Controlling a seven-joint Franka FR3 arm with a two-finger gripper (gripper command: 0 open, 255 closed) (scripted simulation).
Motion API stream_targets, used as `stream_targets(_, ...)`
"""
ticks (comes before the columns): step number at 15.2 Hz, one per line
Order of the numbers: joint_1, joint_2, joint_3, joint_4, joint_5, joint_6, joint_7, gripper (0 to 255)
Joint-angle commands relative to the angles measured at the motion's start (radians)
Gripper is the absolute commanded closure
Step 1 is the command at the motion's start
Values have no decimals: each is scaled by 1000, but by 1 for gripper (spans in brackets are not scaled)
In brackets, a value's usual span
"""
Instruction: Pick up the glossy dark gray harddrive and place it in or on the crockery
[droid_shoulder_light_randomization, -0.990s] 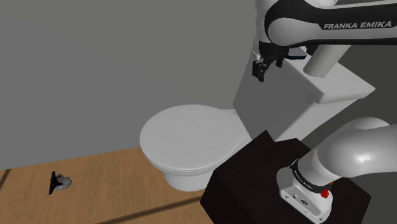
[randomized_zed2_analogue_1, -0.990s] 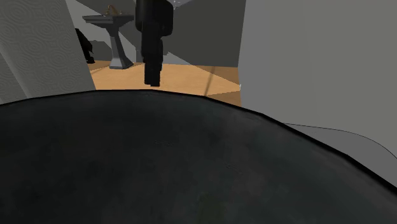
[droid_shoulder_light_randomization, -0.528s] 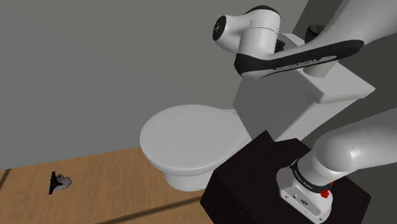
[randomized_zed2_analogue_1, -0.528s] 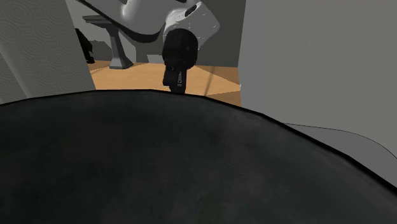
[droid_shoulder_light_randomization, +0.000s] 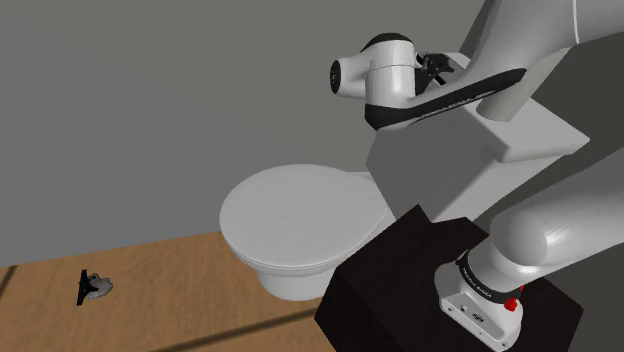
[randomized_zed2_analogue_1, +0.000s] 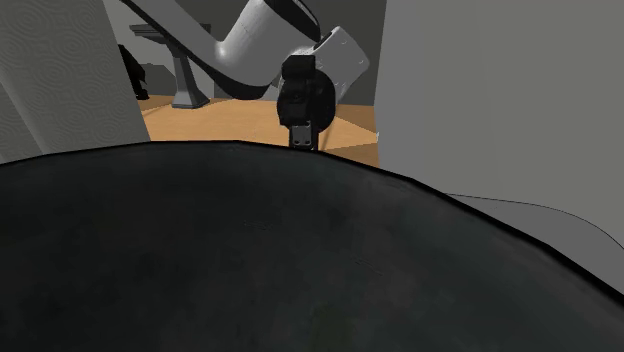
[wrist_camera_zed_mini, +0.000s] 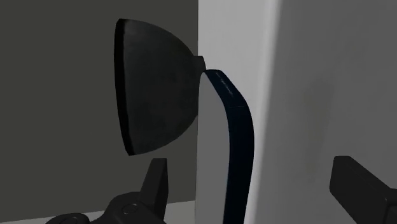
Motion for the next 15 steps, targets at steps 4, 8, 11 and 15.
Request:
stream_targets(4,-19,-25,-25,-34,-22,43,-6,0)
stream_targets(8,-19,-25,-25,-34,-22,42,-6,0)
stream_targets(11,-18,-25,-25,-34,-22,42,-6,255)
stream_targets(15,-19,-25,-25,-34,-22,42,-5,255)
